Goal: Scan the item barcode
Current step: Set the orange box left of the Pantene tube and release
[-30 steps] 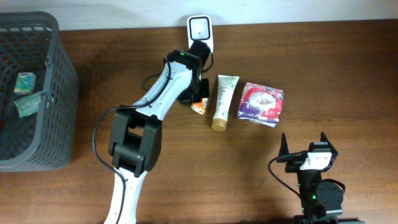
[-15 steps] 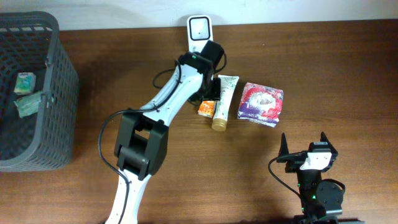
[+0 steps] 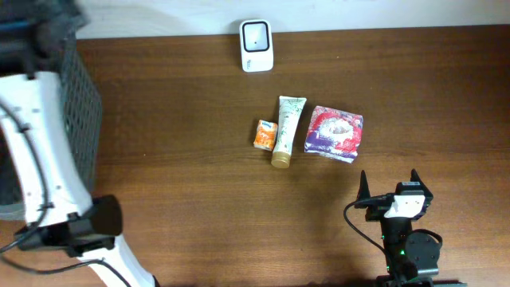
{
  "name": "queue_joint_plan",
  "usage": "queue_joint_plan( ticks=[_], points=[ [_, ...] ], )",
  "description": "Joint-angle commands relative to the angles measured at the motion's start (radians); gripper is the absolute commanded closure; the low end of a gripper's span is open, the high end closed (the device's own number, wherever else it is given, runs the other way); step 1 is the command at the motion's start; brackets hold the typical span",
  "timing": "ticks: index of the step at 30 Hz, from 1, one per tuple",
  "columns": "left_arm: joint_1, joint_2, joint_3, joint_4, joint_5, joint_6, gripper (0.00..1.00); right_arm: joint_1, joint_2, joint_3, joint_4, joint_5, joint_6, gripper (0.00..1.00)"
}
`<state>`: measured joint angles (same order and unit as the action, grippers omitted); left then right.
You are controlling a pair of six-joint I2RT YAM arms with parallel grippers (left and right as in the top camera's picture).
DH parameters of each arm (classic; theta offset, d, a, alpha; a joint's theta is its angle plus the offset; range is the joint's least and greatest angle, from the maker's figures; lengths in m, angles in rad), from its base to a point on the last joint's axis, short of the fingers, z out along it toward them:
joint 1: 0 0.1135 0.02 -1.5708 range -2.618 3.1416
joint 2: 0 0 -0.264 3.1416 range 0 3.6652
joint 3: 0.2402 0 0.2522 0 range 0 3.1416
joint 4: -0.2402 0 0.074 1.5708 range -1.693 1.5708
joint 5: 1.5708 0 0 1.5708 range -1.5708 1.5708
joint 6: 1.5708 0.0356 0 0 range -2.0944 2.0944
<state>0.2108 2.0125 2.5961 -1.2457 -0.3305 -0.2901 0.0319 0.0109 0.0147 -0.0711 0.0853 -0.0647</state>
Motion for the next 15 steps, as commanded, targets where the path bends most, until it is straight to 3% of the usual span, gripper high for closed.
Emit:
queue_joint_plan(
  ticks=[1, 3, 6, 11, 15],
  points=[
    [0.147, 0.017, -0.057, -0.021, -0.014, -0.082, 0.04, -0.006, -0.007, -0.009, -0.003, 0.002, -0.006, 0.01],
    [0.232, 0.035, -0.122, -0.036, -0.002, -0.203, 0.04, -0.006, -0.007, -0.009, -0.003, 0.002, -0.006, 0.01],
    [0.29, 0.06, -0.21, -0.025, 0.072, -0.215, 0.01, -0.006, -0.007, -0.009, -0.003, 0.002, -0.006, 0.01],
    [0.336, 0.161, -0.314, -0.014, 0.114, -0.372, 0.0, -0.006, -0.007, -0.009, -0.003, 0.002, -0.006, 0.01],
    [0.335, 0.247, -0.314, 0.023, 0.226, -0.373, 0.01, -0.006, -0.007, -0.009, -0.003, 0.002, -0.006, 0.01]
  ],
)
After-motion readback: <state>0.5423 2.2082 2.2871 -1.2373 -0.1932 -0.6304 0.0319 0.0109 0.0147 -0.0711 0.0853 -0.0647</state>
